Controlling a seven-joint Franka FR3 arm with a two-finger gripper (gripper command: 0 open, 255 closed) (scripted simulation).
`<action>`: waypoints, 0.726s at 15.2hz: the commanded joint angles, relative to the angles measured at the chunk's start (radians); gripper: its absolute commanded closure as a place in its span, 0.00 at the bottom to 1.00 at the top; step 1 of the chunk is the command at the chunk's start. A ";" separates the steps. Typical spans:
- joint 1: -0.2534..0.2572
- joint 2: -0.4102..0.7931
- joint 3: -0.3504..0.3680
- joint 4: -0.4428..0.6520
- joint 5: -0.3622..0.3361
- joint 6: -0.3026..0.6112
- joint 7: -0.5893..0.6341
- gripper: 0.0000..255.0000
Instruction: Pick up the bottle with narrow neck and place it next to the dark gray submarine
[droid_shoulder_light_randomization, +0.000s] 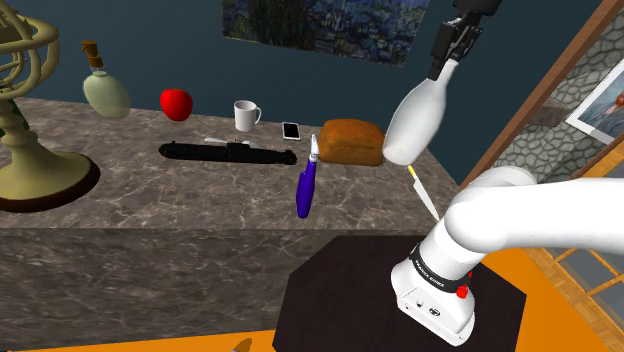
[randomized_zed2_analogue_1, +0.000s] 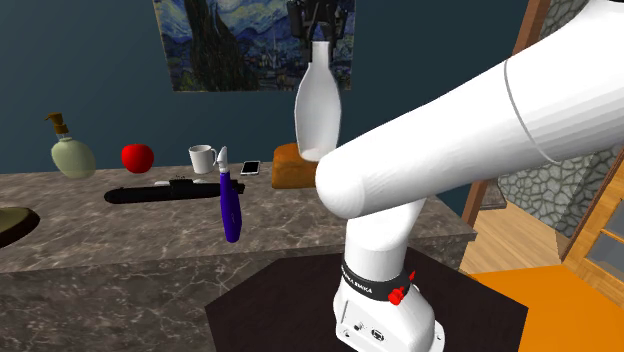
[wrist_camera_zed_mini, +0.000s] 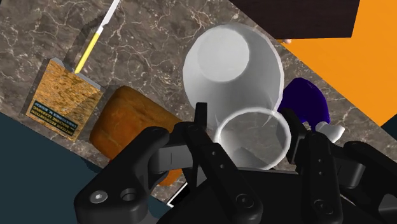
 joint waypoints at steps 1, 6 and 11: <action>0.001 0.013 0.002 0.032 0.002 -0.019 0.000 1.00; 0.004 0.052 0.005 0.125 0.006 -0.073 -0.002 1.00; 0.007 0.095 0.007 0.223 0.009 -0.128 -0.005 1.00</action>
